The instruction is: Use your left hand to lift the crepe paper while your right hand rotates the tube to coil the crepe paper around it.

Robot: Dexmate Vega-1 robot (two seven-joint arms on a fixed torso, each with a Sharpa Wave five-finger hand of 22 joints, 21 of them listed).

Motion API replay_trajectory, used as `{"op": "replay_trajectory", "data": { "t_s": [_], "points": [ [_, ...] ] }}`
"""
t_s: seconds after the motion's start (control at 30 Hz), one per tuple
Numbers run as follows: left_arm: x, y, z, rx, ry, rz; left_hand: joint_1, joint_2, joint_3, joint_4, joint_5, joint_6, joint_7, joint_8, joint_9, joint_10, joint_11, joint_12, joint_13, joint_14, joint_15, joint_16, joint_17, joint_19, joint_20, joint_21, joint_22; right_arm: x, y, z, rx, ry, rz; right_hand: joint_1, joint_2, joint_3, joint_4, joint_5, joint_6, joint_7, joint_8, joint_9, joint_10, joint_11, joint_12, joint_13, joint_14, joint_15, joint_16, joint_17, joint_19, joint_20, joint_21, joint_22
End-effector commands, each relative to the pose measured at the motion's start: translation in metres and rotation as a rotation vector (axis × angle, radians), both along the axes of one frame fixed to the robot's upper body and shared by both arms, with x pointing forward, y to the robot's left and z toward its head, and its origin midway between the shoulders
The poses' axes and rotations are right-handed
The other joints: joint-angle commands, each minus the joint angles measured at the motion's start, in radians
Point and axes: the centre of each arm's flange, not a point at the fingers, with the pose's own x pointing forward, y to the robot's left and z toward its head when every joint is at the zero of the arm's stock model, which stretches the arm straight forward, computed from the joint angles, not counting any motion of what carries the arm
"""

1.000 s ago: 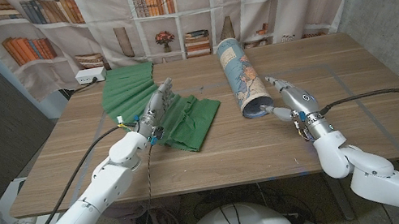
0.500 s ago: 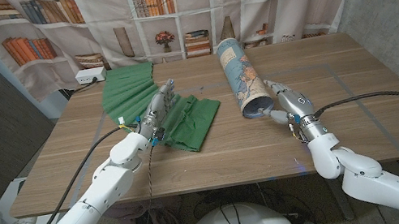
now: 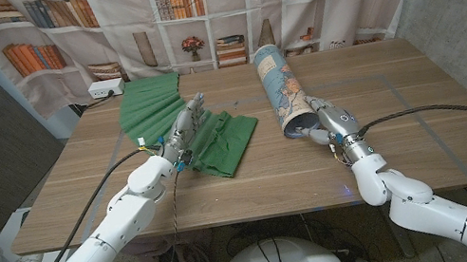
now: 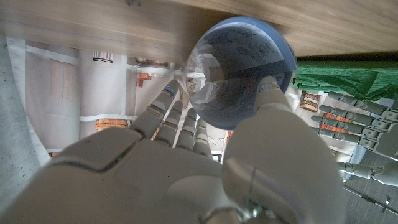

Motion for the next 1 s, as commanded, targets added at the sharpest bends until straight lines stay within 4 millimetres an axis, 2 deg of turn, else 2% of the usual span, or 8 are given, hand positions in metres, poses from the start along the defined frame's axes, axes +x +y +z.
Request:
{"op": "replay_trajectory", "data": {
  "t_s": [0.03, 0.17, 0.4, 0.57, 0.63, 0.7, 0.77, 1.0],
  "points": [
    [-0.0025, 0.0008, -0.0001, -0.001, 0.005, -0.001, 0.005, 0.002, -0.004, -0.003, 0.001, 0.006, -0.001, 0.003, 0.0, 0.006, 0.001, 0.006, 0.003, -0.011, 0.005, 0.006, 0.003, 0.002, 0.0, 0.003, 0.003, 0.012, 0.0062, -0.0022, -0.022, -0.067, -0.058, 0.014, 0.02, 0.006, -0.01, 0.006, 0.001, -0.013, -0.001, 0.003, 0.012, -0.014, 0.003, 0.003, 0.014, -0.071, 0.002, 0.0, -0.003, -0.007, -0.004, 0.002],
    [-0.0033, -0.0003, -0.0007, -0.001, 0.007, -0.005, 0.005, 0.002, -0.004, -0.003, 0.001, 0.007, -0.002, 0.003, 0.0, 0.006, 0.002, 0.006, 0.003, -0.01, 0.005, 0.006, 0.003, 0.002, 0.001, 0.003, 0.003, 0.0128, 0.0069, -0.0047, -0.013, -0.108, -0.087, 0.037, 0.038, 0.012, -0.019, 0.006, 0.044, -0.028, 0.013, 0.005, 0.057, -0.033, 0.016, 0.003, 0.046, -0.087, 0.009, -0.001, 0.015, -0.022, 0.0, 0.003],
    [-0.0037, -0.0019, -0.0017, 0.001, 0.009, -0.011, 0.005, 0.002, -0.004, -0.003, 0.001, 0.007, -0.001, 0.002, 0.0, 0.007, 0.003, 0.005, 0.003, -0.01, 0.006, 0.005, 0.003, 0.002, 0.0, 0.003, 0.003, 0.0123, 0.0035, -0.0045, -0.003, -0.137, -0.077, 0.091, 0.056, 0.027, -0.04, 0.006, 0.073, -0.046, 0.018, 0.005, 0.103, -0.064, 0.028, 0.004, 0.087, -0.125, 0.015, -0.003, 0.041, -0.043, 0.006, 0.004],
    [-0.003, -0.0024, -0.0031, -0.001, 0.013, -0.016, 0.005, 0.001, -0.005, -0.003, 0.001, 0.007, -0.001, 0.001, 0.0, 0.007, 0.002, 0.005, 0.002, -0.01, 0.006, 0.005, 0.003, 0.002, 0.001, 0.002, 0.003, 0.0104, 0.0006, -0.0039, 0.017, -0.17, -0.093, 0.123, 0.073, 0.032, -0.043, 0.003, 0.108, -0.061, 0.026, 0.006, 0.149, -0.094, 0.041, 0.005, 0.128, -0.151, 0.025, -0.001, 0.074, -0.057, 0.016, 0.007],
    [-0.0026, -0.003, -0.0037, 0.0, 0.014, -0.017, 0.005, 0.001, -0.005, -0.003, 0.001, 0.006, -0.001, 0.0, 0.0, 0.008, 0.003, 0.005, 0.002, -0.01, 0.006, 0.005, 0.003, 0.002, 0.0, 0.002, 0.003, 0.0095, 0.0007, -0.004, 0.028, -0.192, -0.101, 0.129, 0.078, 0.03, -0.04, 0.002, 0.128, -0.066, 0.03, 0.006, 0.179, -0.091, 0.05, 0.005, 0.164, -0.162, 0.037, 0.002, 0.1, -0.053, 0.026, 0.009],
    [-0.0025, -0.0036, -0.0043, -0.001, 0.015, -0.02, 0.005, 0.001, -0.005, -0.003, 0.001, 0.007, -0.002, 0.0, 0.0, 0.009, 0.005, 0.005, 0.003, -0.009, 0.005, 0.005, 0.003, 0.002, 0.001, 0.002, 0.003, 0.0087, 0.0019, -0.0048, 0.042, -0.222, -0.111, 0.142, 0.09, 0.031, -0.039, 0.004, 0.176, -0.072, 0.045, 0.007, 0.218, -0.097, 0.061, 0.006, 0.195, -0.166, 0.046, 0.006, 0.126, -0.058, 0.037, 0.013],
    [-0.0025, -0.0042, -0.0047, 0.0, 0.016, -0.023, 0.005, 0.001, -0.006, -0.003, 0.001, 0.006, -0.002, -0.001, 0.0, 0.009, 0.004, 0.005, 0.003, -0.009, 0.007, 0.005, 0.003, 0.001, 0.0, 0.002, 0.003, 0.0086, 0.0032, -0.0051, 0.039, -0.225, -0.119, 0.148, 0.092, 0.03, -0.039, 0.006, 0.189, -0.073, 0.047, 0.007, 0.24, -0.096, 0.068, 0.007, 0.213, -0.171, 0.052, 0.008, 0.133, -0.056, 0.04, 0.015],
    [-0.0054, -0.0034, -0.0073, -0.002, 0.017, -0.025, 0.005, 0.002, -0.006, -0.003, 0.001, 0.006, -0.002, -0.002, 0.0, 0.009, 0.005, 0.004, 0.003, -0.009, 0.007, 0.005, 0.003, 0.002, 0.0, 0.002, 0.003, 0.0138, 0.0052, -0.0071, 0.018, -0.192, -0.145, 0.164, 0.092, 0.03, -0.045, 0.007, 0.201, -0.073, 0.048, 0.007, 0.242, -0.085, 0.065, 0.007, 0.223, -0.166, 0.053, 0.009, 0.145, -0.057, 0.046, 0.017]
  ]
}}
